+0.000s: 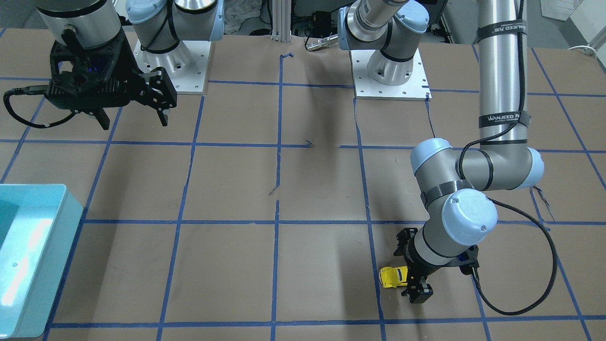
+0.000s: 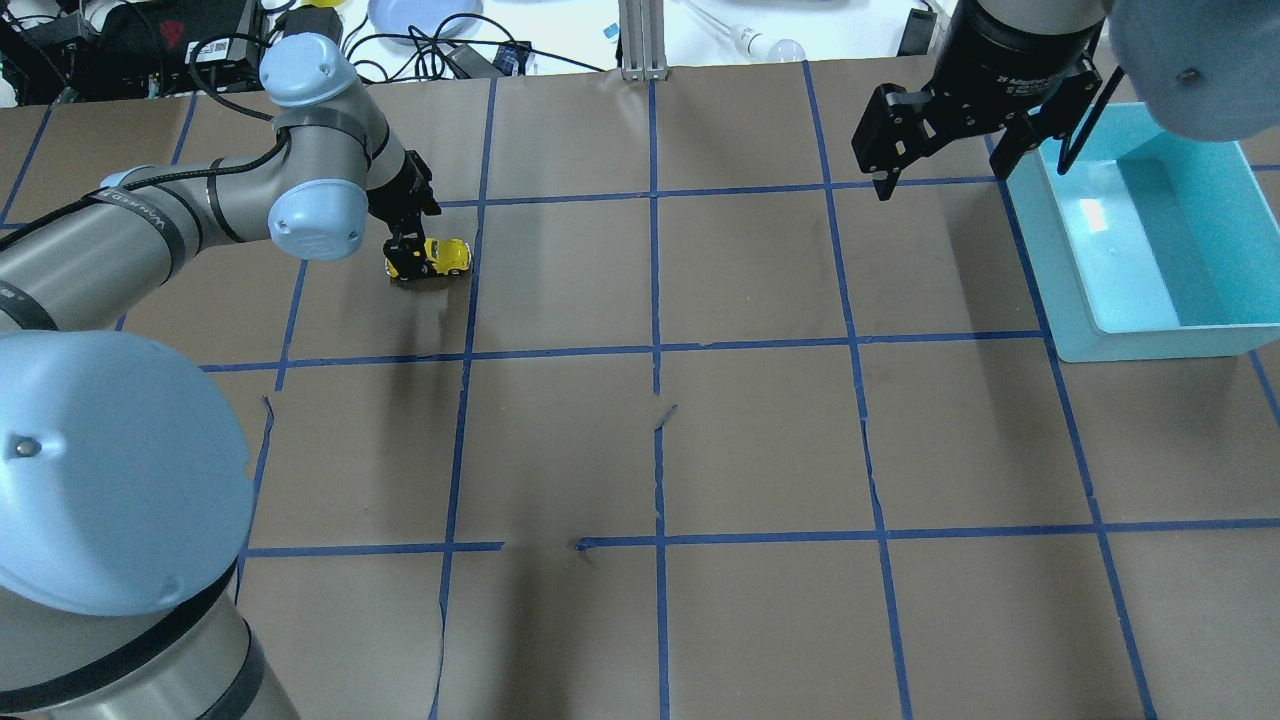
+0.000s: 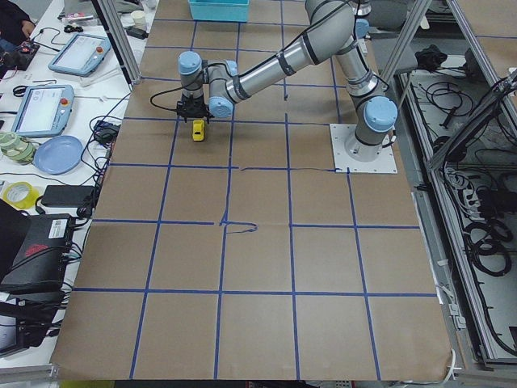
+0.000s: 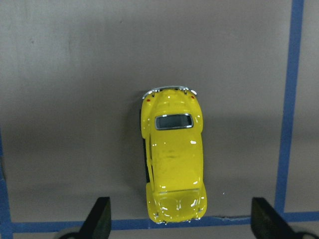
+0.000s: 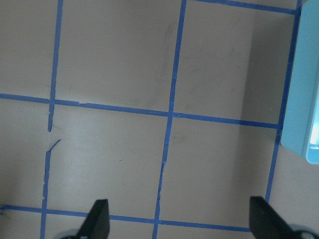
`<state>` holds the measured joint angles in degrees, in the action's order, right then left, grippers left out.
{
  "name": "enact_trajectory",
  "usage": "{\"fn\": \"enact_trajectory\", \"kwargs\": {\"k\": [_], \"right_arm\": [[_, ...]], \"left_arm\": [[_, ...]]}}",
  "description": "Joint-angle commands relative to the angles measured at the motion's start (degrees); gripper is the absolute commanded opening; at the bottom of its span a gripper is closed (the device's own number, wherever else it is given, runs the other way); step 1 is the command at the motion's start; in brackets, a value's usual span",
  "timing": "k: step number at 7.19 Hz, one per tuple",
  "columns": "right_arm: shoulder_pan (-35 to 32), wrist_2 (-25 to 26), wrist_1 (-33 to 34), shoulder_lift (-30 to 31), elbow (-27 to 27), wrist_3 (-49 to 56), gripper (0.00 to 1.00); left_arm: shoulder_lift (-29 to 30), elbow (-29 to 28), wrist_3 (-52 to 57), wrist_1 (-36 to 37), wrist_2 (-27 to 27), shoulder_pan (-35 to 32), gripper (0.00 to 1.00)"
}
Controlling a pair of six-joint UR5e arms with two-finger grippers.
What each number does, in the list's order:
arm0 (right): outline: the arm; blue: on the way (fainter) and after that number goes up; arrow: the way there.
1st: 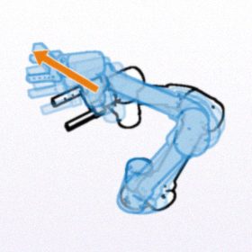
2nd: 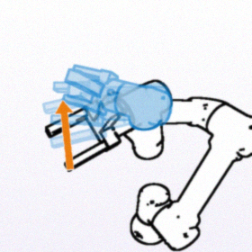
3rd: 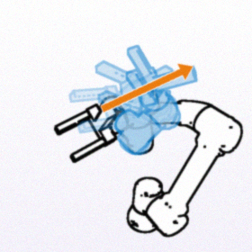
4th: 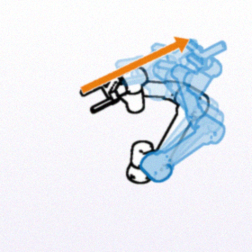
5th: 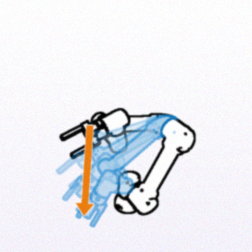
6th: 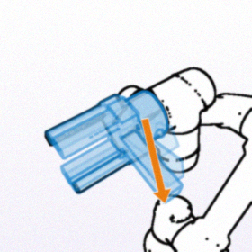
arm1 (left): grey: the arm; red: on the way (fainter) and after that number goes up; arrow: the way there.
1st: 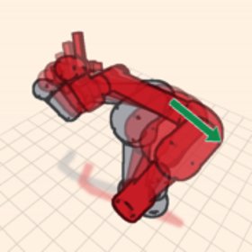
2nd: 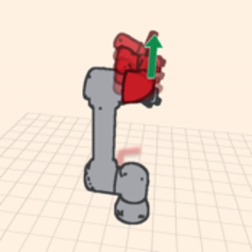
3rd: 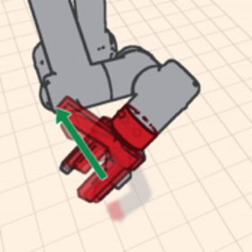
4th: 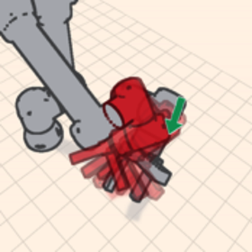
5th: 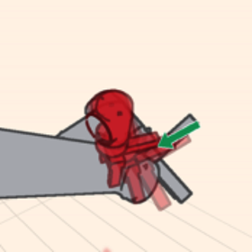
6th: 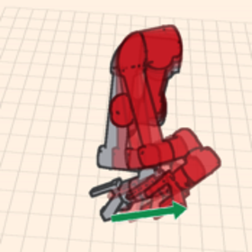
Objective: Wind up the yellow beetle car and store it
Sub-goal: 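Drag the held car back and forth on the table with the left gripper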
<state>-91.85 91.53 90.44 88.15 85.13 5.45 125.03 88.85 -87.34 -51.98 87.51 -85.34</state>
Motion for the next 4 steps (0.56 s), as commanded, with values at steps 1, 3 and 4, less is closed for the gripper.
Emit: {"fn": "enact_trajectory", "kwargs": {"k": [1,3,4], "right_arm": [[0.0,0.1,0.0,0.0,0.3,0.0,1.00],[0.0,0.0,0.1,0.1,0.3,0.0,1.00],[0.0,0.0,0.0,0.1,0.3,0.0,1.00]], "left_arm": [[1.5,-0.3,-1.7,0.3,0.0,0.0,1.00],[1.4,0.4,-1.6,0.2,0.5,0.0,1.00],[1.4,0.0,-1.6,0.2,1.1,0.0,0.96]]}}
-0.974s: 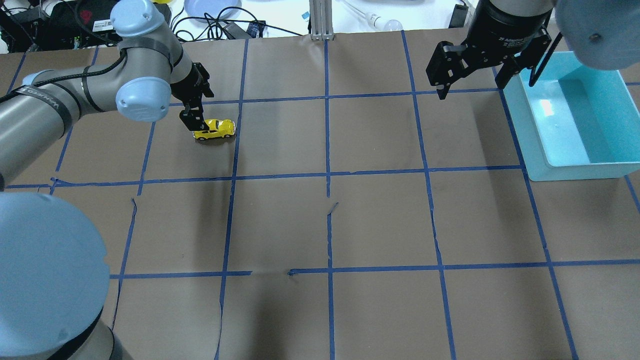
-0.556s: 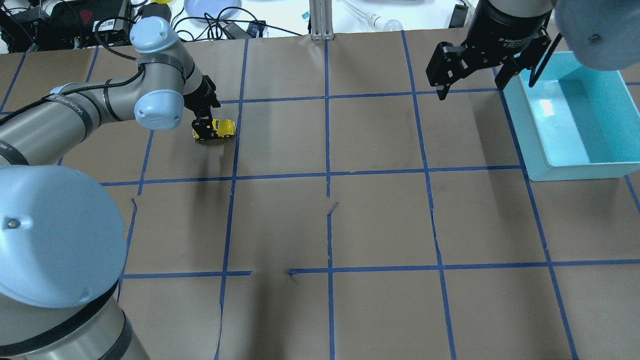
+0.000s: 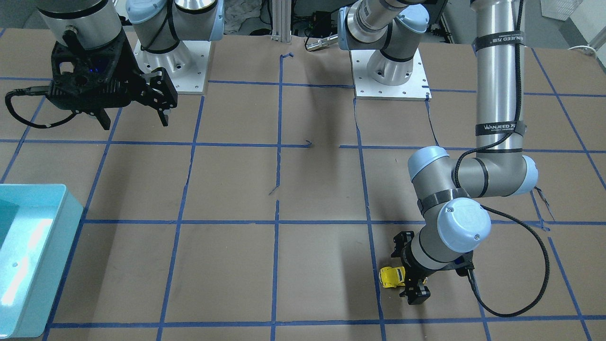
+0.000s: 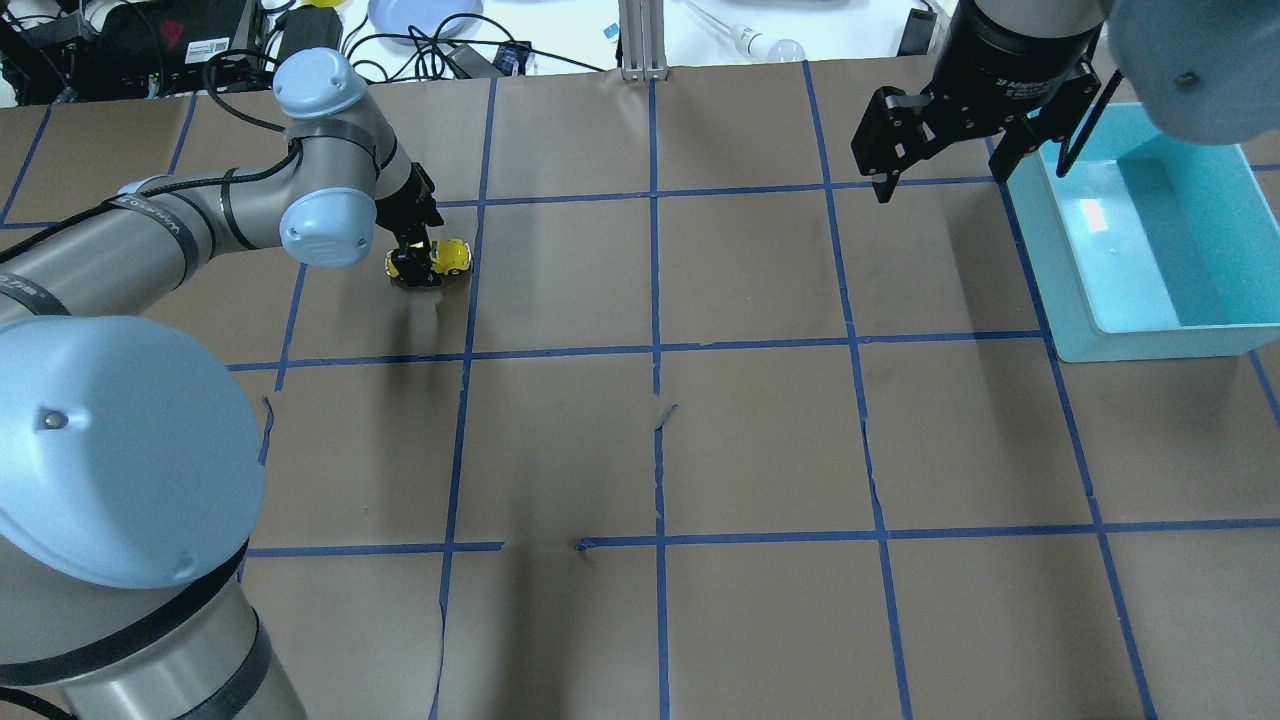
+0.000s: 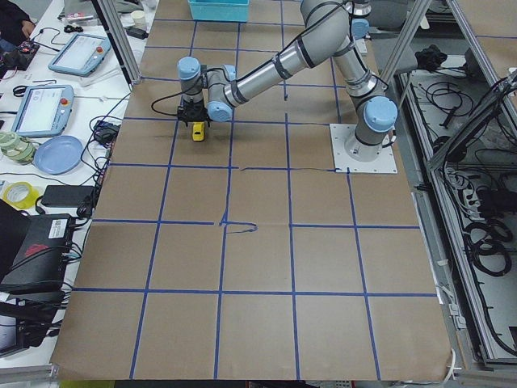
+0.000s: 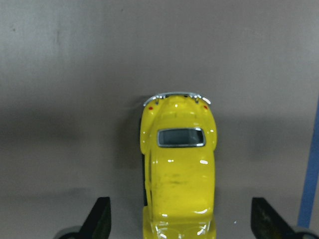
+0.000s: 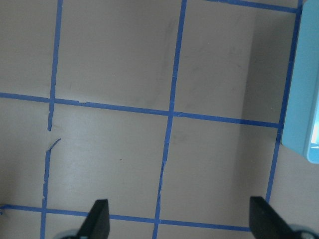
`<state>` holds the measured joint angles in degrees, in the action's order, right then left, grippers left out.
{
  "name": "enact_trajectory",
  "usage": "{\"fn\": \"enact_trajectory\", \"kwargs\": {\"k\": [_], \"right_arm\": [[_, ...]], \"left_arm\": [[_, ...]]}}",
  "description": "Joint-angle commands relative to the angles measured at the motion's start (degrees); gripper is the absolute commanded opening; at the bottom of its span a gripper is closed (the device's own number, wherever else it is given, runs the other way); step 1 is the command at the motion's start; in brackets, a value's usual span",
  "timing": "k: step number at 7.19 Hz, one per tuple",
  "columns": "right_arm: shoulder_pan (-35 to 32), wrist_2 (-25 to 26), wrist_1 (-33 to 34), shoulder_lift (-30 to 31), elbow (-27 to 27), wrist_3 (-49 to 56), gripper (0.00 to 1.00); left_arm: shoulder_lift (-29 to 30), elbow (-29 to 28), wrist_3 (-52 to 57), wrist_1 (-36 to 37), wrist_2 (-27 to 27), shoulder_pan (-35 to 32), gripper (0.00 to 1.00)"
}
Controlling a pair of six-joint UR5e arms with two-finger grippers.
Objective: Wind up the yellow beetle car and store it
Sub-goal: 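Drag the held car back and forth on the table with the left gripper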
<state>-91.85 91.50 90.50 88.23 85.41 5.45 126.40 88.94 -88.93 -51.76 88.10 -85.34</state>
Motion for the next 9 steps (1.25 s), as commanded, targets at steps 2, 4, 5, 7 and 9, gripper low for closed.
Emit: {"fn": "enact_trajectory", "kwargs": {"k": [2,4,5,7,9], "right_arm": [[0.0,0.0,0.0,0.0,0.0,0.0,1.00],[0.0,-0.1,0.0,0.0,0.0,0.0,1.00],[0.0,-0.1,0.0,0.0,0.0,0.0,1.00],[0.0,-0.2,0.0,0.0,0.0,0.0,1.00],[0.0,-0.3,0.0,0.0,0.0,0.0,1.00]], "left_arm": [[0.0,-0.4,0.4,0.1,0.1,0.0,0.04],[-0.6,-0.8,0.1,0.8,-0.4,0.0,0.00],[-0.8,-0.9,-0.1,1.0,-0.6,0.0,0.00],[-1.4,-0.9,-1.6,1.0,-3.8,-1.0,0.00],[-1.6,-0.6,-4.0,0.9,-13.4,-1.8,0.00]]}}
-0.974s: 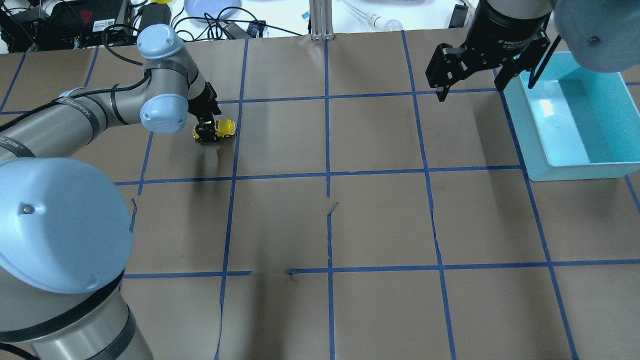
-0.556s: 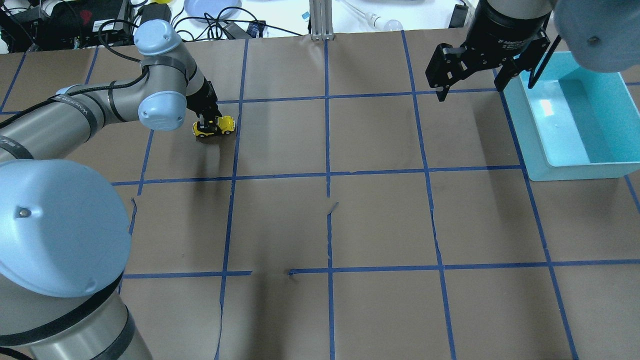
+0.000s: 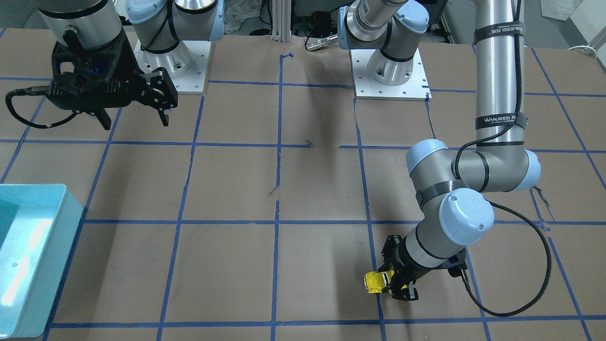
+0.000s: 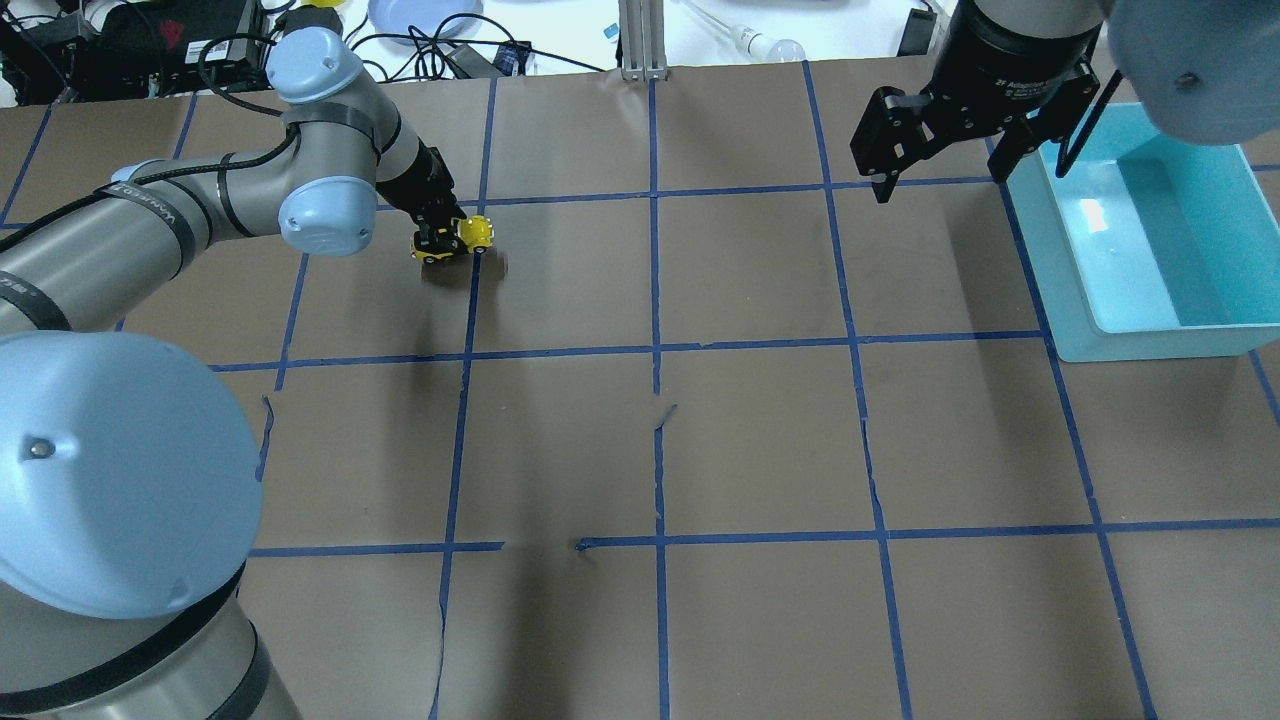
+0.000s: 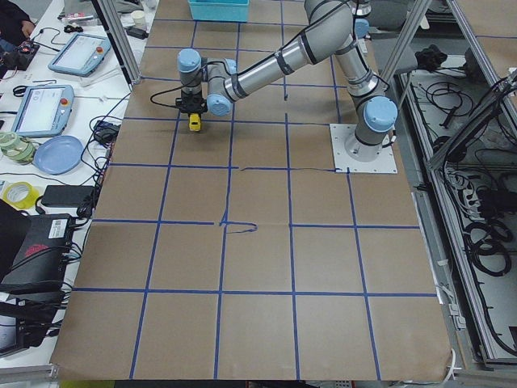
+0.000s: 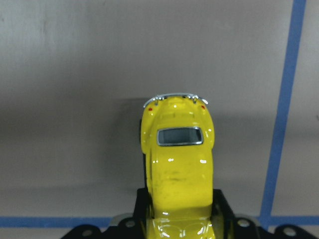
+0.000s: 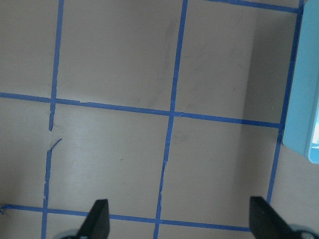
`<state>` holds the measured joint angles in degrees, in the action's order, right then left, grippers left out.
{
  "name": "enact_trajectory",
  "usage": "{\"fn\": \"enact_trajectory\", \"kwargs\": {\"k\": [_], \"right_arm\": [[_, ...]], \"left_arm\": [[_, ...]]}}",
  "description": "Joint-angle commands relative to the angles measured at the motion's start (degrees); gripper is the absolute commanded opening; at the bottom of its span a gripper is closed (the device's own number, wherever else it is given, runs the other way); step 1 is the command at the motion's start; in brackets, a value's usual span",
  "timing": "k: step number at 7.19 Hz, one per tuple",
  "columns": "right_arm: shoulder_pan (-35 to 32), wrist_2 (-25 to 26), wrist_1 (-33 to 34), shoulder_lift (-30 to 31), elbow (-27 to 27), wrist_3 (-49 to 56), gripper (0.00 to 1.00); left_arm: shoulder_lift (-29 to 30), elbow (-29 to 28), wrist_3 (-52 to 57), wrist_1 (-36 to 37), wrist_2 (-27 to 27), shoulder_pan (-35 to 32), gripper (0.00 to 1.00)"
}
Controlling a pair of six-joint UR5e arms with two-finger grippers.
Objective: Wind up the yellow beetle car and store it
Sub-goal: 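Drag the held car back and forth on the table with the left gripper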
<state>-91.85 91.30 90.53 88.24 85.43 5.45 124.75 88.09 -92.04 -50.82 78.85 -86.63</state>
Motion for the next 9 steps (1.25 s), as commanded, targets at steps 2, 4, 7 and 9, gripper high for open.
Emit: {"fn": "enact_trajectory", "kwargs": {"k": [2,4,7,9], "right_arm": [[0.0,0.1,0.0,0.0,0.0,0.0,1.00],[0.0,0.2,0.0,0.0,0.0,0.0,1.00],[0.0,0.2,0.0,-0.1,0.0,0.0,1.00],[0.0,0.3,0.0,-0.1,0.0,0.0,1.00]], "left_arm": [[0.5,0.6,0.1,-0.9,-5.6,-2.5,0.00],[0.7,0.6,3.7,-1.7,-5.1,-2.5,0.00],[0.8,0.2,9.4,-3.2,-1.3,-2.1,0.00],[1.2,0.2,9.8,-3.3,-1.2,-1.2,0.00]]}}
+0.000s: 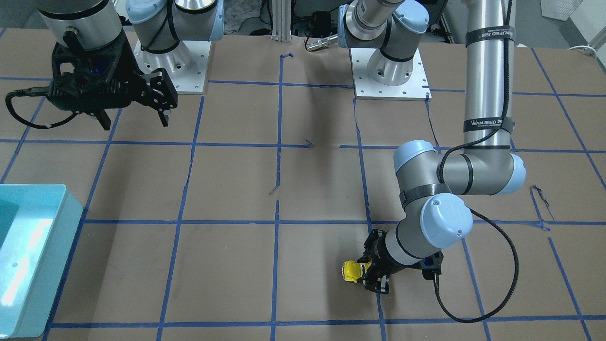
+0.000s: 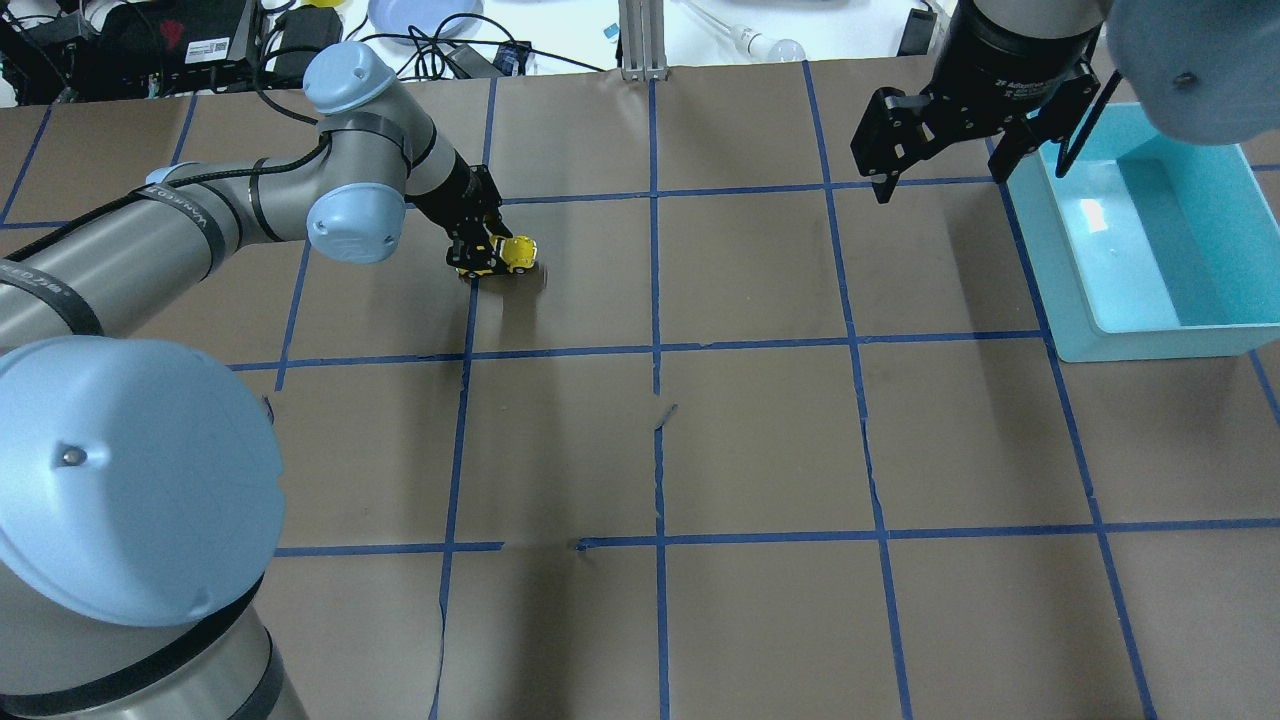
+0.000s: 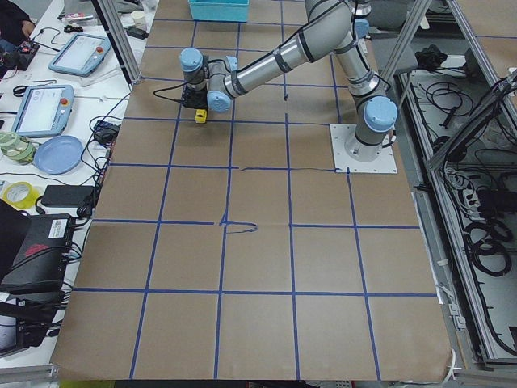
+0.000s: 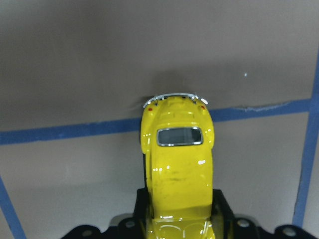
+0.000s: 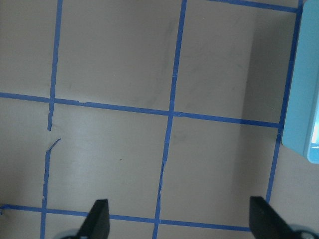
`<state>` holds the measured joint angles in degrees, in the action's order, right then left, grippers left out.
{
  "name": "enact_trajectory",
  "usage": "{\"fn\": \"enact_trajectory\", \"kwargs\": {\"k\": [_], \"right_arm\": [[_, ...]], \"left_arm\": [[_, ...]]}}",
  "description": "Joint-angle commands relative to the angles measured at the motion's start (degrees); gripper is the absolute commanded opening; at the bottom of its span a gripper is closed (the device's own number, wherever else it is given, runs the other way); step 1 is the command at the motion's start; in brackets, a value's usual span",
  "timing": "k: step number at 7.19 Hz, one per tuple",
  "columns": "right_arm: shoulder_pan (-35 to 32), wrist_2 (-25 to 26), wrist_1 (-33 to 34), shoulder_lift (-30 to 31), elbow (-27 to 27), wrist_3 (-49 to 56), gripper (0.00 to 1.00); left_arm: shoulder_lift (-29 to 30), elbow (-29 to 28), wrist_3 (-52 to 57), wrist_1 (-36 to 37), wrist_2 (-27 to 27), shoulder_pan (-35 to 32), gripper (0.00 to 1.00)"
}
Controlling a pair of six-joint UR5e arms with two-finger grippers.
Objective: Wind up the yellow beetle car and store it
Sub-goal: 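Drag the held car back and forth on the table with the left gripper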
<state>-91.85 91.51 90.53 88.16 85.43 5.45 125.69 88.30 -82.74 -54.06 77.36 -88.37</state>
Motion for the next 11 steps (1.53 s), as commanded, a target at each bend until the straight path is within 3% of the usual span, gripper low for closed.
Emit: {"fn": "enact_trajectory", "kwargs": {"k": [1,8,11], "right_arm": [[0.0,0.1,0.0,0.0,0.1,0.0,1.00],[0.0,-0.2,0.0,0.0,0.0,0.0,1.00],[0.0,-0.1,0.0,0.0,0.1,0.0,1.00]], "left_arm": [[0.3,0.3,0.6,-0.1,0.2,2.1,0.00],[0.5,0.7,12.8,-0.2,2.1,12.7,0.00],[0.5,0.7,12.5,0.0,1.9,16.9,0.00]]}}
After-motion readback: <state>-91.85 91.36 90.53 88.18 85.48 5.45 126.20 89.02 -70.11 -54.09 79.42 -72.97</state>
